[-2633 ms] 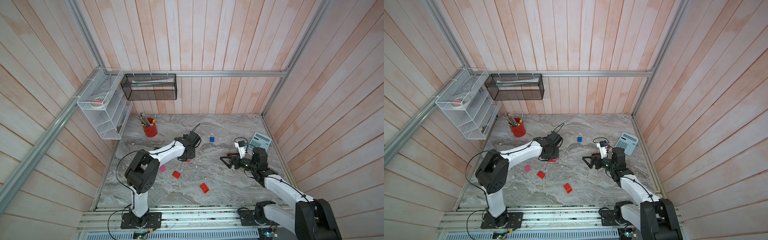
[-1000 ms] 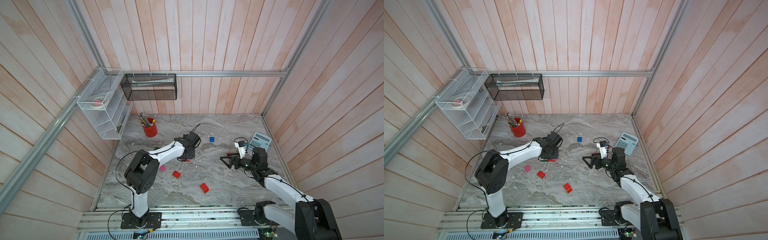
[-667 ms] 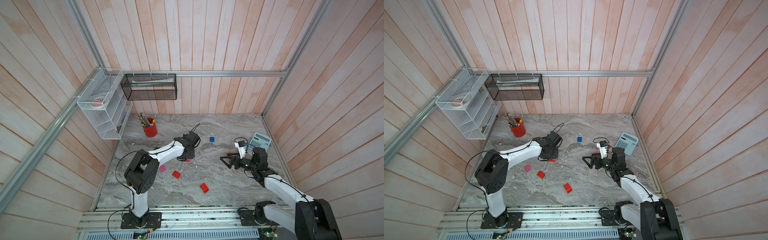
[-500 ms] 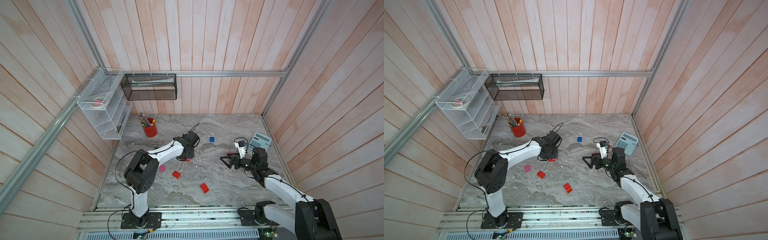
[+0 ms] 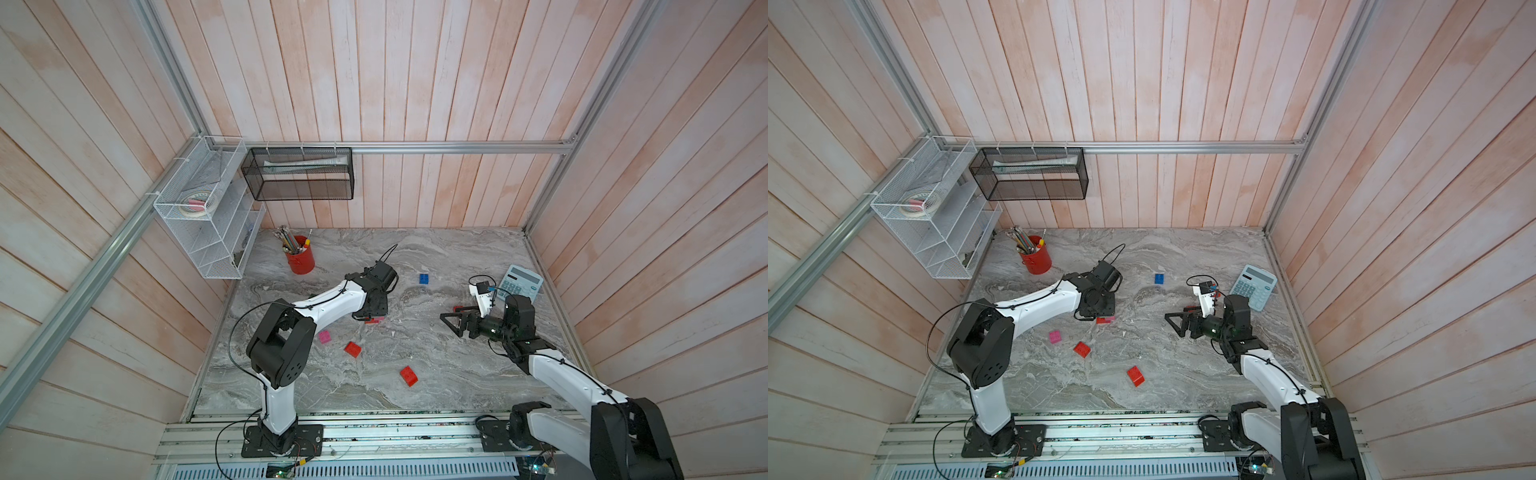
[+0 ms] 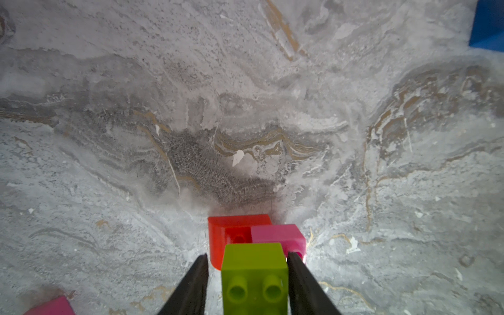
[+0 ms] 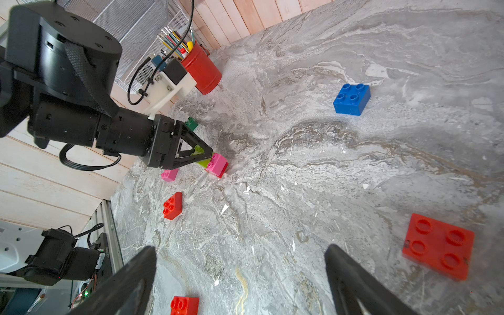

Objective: Assemble the letter s with lego
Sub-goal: Assemble the lego brick with the lego brick.

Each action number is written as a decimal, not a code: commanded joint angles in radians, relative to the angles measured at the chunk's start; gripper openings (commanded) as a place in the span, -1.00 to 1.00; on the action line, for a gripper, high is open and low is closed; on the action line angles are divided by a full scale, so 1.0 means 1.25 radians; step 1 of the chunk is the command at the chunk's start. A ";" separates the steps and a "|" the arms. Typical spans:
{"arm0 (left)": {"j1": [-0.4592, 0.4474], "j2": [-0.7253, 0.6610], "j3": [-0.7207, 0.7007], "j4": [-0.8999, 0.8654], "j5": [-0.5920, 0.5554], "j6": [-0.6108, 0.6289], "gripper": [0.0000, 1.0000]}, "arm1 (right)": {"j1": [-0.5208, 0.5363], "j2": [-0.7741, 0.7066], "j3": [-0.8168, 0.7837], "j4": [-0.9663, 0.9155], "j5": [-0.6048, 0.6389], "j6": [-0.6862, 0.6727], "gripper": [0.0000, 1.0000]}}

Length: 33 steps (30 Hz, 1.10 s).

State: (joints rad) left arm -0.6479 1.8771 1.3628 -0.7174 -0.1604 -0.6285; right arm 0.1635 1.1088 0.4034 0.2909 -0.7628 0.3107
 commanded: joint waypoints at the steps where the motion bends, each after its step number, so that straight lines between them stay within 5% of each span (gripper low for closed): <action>1: 0.004 -0.028 -0.011 0.009 0.008 0.006 0.00 | 0.004 -0.010 -0.006 0.002 -0.019 -0.003 0.95; 33: 0.005 0.006 -0.009 -0.050 -0.027 0.024 -0.49 | 0.005 -0.005 -0.011 0.006 -0.022 -0.006 0.96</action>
State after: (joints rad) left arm -0.6460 1.8591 1.3407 -0.7258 -0.1543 -0.6205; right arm 0.1635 1.1088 0.4034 0.2909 -0.7692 0.3107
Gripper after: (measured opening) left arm 0.347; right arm 0.978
